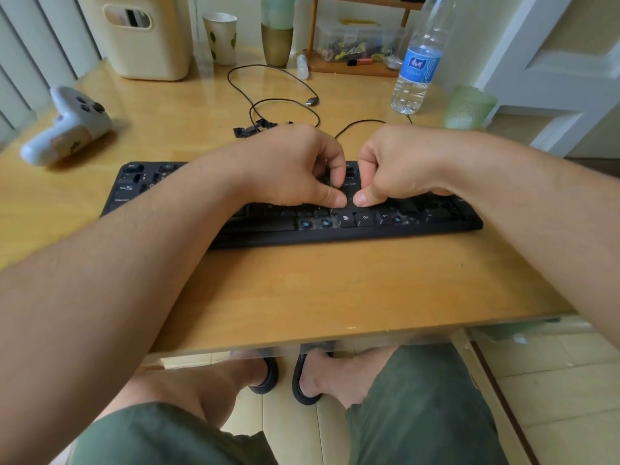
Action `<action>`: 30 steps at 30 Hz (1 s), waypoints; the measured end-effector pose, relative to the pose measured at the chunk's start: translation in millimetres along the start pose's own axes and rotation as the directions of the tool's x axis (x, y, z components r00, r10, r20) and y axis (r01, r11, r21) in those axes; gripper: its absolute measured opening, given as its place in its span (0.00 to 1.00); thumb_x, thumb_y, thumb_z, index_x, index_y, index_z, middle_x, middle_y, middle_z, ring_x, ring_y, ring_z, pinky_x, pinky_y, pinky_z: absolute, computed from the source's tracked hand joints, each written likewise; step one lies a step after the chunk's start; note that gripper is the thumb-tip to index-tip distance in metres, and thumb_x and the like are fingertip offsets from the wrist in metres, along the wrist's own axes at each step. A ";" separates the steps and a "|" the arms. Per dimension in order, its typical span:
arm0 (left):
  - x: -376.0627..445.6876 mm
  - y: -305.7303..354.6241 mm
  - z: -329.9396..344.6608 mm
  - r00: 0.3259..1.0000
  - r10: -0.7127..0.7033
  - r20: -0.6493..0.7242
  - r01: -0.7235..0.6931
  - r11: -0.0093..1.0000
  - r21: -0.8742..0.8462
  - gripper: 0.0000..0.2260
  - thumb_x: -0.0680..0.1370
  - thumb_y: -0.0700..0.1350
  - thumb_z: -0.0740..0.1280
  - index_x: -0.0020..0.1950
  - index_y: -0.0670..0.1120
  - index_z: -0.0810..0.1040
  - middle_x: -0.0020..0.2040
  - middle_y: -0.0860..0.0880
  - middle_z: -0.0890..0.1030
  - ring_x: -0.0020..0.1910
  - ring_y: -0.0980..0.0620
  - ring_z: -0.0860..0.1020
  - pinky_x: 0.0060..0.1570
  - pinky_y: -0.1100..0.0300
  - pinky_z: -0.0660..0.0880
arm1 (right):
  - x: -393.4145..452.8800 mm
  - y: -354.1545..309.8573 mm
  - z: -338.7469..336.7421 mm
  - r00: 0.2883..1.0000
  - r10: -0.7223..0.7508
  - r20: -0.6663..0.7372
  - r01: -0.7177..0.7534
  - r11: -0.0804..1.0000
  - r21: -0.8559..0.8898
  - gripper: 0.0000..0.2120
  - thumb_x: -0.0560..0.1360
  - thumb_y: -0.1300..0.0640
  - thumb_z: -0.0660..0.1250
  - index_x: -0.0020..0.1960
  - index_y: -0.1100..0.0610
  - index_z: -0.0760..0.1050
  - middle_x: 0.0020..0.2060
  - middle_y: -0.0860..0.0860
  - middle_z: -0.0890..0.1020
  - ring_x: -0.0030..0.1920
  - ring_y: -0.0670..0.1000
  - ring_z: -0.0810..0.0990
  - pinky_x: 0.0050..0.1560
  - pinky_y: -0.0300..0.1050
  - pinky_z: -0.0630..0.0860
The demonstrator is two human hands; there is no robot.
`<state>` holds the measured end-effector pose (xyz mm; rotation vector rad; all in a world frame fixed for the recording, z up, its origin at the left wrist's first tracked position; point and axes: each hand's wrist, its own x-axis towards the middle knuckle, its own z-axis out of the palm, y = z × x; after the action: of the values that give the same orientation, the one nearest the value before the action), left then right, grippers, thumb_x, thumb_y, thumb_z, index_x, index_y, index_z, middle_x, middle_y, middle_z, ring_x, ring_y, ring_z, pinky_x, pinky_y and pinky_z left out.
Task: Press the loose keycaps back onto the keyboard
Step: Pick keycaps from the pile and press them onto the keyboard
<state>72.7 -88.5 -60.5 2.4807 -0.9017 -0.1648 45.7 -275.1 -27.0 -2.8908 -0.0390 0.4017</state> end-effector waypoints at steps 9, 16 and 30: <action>3.0 10.4 5.6 0.994 -0.101 -0.046 0.103 0.993 0.052 0.09 0.72 0.53 0.79 0.40 0.54 0.81 0.34 0.56 0.76 0.34 0.57 0.74 0.35 0.60 0.67 | 2.8 -3.9 4.5 1.000 -0.014 0.019 0.015 0.998 -0.065 0.14 0.74 0.49 0.78 0.40 0.53 0.76 0.35 0.49 0.76 0.36 0.50 0.73 0.34 0.43 0.66; -0.1 5.6 -1.8 0.992 -0.105 -0.068 0.098 0.991 -0.092 0.09 0.72 0.52 0.79 0.40 0.52 0.82 0.27 0.60 0.75 0.28 0.62 0.73 0.34 0.61 0.68 | 4.2 -1.3 -9.2 0.999 -0.029 0.036 0.030 0.999 -0.013 0.14 0.69 0.46 0.81 0.37 0.52 0.80 0.36 0.51 0.79 0.38 0.54 0.76 0.40 0.48 0.73; 0.2 -0.7 -5.1 0.992 -0.115 -0.054 0.111 0.990 -0.082 0.13 0.71 0.58 0.79 0.38 0.51 0.82 0.28 0.59 0.78 0.30 0.62 0.76 0.36 0.61 0.70 | 12.3 9.4 -12.5 0.997 -0.054 0.048 0.055 0.999 -0.004 0.18 0.64 0.43 0.84 0.38 0.54 0.80 0.33 0.49 0.79 0.37 0.51 0.76 0.38 0.47 0.72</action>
<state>74.6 -86.1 -56.4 2.4508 -0.7171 -0.1620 60.9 -286.2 -20.6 -2.8775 -0.1266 0.4620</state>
